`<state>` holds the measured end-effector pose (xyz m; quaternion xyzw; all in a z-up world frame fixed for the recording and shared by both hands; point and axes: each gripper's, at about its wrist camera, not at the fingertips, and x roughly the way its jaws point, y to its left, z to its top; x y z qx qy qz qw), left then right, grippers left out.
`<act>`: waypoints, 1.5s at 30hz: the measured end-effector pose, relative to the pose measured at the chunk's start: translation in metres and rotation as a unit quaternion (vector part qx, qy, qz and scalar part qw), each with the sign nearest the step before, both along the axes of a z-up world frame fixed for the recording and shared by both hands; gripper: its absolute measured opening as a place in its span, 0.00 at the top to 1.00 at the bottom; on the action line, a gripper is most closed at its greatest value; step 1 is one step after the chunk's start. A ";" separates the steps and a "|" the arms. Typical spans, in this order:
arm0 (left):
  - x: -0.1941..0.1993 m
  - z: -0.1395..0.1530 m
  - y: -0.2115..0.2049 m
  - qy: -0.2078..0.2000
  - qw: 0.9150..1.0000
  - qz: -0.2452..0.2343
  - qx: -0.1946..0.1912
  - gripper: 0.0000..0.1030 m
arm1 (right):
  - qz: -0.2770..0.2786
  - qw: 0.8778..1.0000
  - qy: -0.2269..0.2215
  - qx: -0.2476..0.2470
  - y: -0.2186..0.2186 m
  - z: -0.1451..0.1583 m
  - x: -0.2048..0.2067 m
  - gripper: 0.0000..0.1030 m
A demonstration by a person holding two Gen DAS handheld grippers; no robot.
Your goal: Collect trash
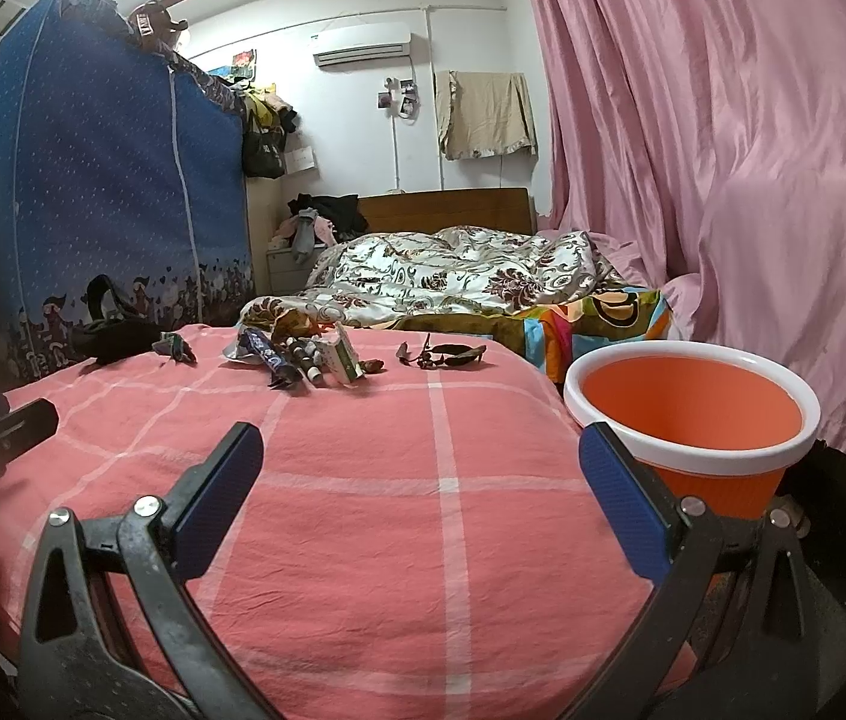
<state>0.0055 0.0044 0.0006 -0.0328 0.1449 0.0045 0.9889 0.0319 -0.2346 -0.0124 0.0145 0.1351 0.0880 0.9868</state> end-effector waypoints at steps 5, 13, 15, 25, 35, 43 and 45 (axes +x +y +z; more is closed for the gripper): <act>0.000 0.000 0.000 0.000 1.000 0.001 0.001 0.04 | 0.000 1.000 0.000 0.000 0.000 0.000 0.000 0.00; -0.001 0.000 0.001 -0.001 1.000 0.000 0.000 0.04 | 0.000 1.000 0.000 0.000 0.000 0.000 0.000 0.00; 0.000 0.000 0.001 0.000 1.000 0.000 0.000 0.04 | 0.000 1.000 0.001 0.000 0.000 0.000 0.000 0.00; 0.000 0.000 0.001 -0.001 1.000 0.000 0.000 0.04 | 0.000 1.000 0.001 0.000 0.000 0.000 0.000 0.00; 0.000 -0.001 0.001 0.000 1.000 0.000 0.000 0.04 | 0.000 1.000 0.002 0.000 0.000 0.000 0.001 0.00; 0.000 -0.002 0.000 0.000 1.000 -0.002 -0.002 0.04 | 0.000 1.000 0.002 0.000 0.000 0.000 0.001 0.00; 0.000 -0.002 -0.001 0.000 1.000 -0.004 -0.003 0.04 | 0.000 1.000 0.001 0.000 0.000 0.001 0.001 0.00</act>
